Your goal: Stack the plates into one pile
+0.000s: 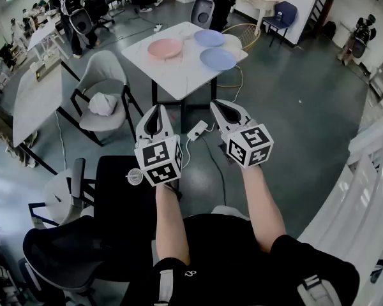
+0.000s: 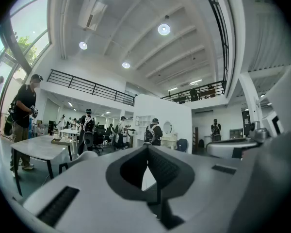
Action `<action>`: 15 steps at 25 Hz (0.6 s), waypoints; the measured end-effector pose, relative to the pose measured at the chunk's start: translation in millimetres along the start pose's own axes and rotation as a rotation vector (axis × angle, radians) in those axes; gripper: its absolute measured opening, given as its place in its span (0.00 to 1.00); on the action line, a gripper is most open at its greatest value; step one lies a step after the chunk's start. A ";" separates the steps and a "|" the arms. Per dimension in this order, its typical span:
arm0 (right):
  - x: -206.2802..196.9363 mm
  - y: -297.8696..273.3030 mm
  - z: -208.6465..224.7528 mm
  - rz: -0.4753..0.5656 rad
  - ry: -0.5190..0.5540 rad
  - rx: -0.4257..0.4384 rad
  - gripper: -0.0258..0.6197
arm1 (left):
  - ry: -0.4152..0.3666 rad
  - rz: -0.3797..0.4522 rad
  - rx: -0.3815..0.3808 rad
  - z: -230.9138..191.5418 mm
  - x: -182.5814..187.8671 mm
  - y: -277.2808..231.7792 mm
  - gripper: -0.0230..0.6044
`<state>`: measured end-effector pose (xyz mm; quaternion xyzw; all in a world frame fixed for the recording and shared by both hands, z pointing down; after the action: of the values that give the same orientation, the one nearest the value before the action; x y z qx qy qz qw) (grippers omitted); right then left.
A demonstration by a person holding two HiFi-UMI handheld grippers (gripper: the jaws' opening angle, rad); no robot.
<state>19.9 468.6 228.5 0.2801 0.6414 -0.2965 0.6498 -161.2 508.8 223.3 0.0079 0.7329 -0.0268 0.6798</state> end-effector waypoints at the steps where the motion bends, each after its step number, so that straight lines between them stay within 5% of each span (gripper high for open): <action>1: -0.6 -1.5 -0.9 0.001 0.004 0.001 0.05 | 0.001 -0.002 -0.001 -1.5 -1.1 -0.9 0.06; 15: -10.7 -2.8 15.0 0.017 -0.121 -0.057 0.05 | 0.054 -0.061 0.008 -20.4 -23.7 -8.0 0.06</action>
<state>27.8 455.8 239.6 0.2486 0.6068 -0.2889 0.6975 -180.1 502.5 248.7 -0.0110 0.7509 -0.0499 0.6585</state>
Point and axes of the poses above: the fingertips, and each gripper's own axes: y backward along the fingers, z to its right, x out of its top, the point moved 4 cm from there along y, backward along the fingers, and after that the axes turned 5 degrees about x, right-handed, at the moved point
